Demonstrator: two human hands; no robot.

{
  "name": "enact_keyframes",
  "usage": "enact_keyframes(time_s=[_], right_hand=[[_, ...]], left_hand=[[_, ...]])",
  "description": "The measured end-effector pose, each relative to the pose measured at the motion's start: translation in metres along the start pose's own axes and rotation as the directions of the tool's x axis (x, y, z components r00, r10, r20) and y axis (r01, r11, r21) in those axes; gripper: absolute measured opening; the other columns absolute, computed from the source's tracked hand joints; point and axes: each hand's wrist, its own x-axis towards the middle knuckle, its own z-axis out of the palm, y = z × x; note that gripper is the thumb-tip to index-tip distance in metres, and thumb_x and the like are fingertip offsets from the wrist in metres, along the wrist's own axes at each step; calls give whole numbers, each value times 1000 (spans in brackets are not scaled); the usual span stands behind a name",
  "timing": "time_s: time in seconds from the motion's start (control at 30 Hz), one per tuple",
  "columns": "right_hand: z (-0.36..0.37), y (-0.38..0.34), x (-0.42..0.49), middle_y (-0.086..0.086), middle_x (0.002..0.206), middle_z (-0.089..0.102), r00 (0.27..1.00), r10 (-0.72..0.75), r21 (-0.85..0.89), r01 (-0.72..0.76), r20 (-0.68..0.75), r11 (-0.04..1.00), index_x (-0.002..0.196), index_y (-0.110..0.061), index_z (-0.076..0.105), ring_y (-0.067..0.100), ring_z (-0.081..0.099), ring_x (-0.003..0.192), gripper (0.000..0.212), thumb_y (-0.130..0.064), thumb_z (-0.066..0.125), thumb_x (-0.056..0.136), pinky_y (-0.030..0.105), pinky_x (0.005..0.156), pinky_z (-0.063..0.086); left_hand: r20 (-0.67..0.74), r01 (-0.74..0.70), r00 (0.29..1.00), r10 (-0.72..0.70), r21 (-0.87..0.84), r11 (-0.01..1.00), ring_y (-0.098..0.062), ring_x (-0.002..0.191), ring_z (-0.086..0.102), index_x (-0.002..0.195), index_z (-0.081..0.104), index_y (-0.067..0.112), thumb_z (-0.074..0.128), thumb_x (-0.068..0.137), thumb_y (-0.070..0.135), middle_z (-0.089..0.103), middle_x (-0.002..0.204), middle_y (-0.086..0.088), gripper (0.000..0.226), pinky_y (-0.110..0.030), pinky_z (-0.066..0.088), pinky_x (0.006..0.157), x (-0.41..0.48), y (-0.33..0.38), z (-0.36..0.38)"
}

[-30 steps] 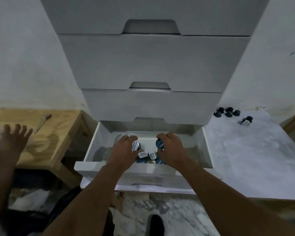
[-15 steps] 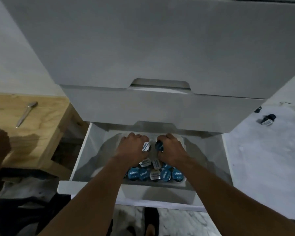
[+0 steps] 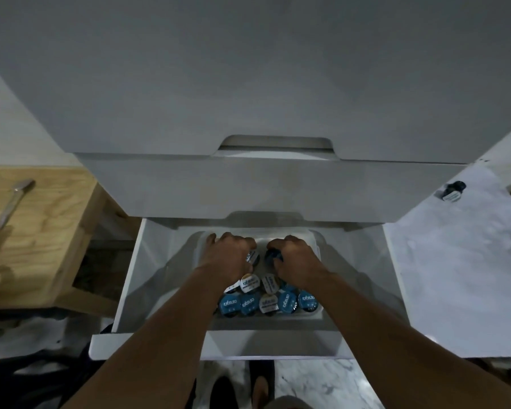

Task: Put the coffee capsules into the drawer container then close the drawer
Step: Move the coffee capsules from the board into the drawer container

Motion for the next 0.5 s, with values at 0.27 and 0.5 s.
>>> enact_keyframes(time_s=[0.27,0.5], right_hand=[[1,1,-2,19,112,63,999,19,42,-18,-29,999,119,-9,61,32,56,107,32,-9,56,87,31,92,42],[0,-1,-4,15,110,66,1000,-1,43,1,-10,999,115,-12,65,30,59,104,30,-13,58,86,35,91,50]], left_hand=[[18,-14,1000,15,-52,999,-23,120,52,124,57,27,65,84,34,63,123,-3,42,-45,30,108,3,-2,0],[-13,-58,998,58,-31,998,-22,115,57,123,58,27,62,86,17,65,121,-3,38,-44,38,104,2,-5,3]])
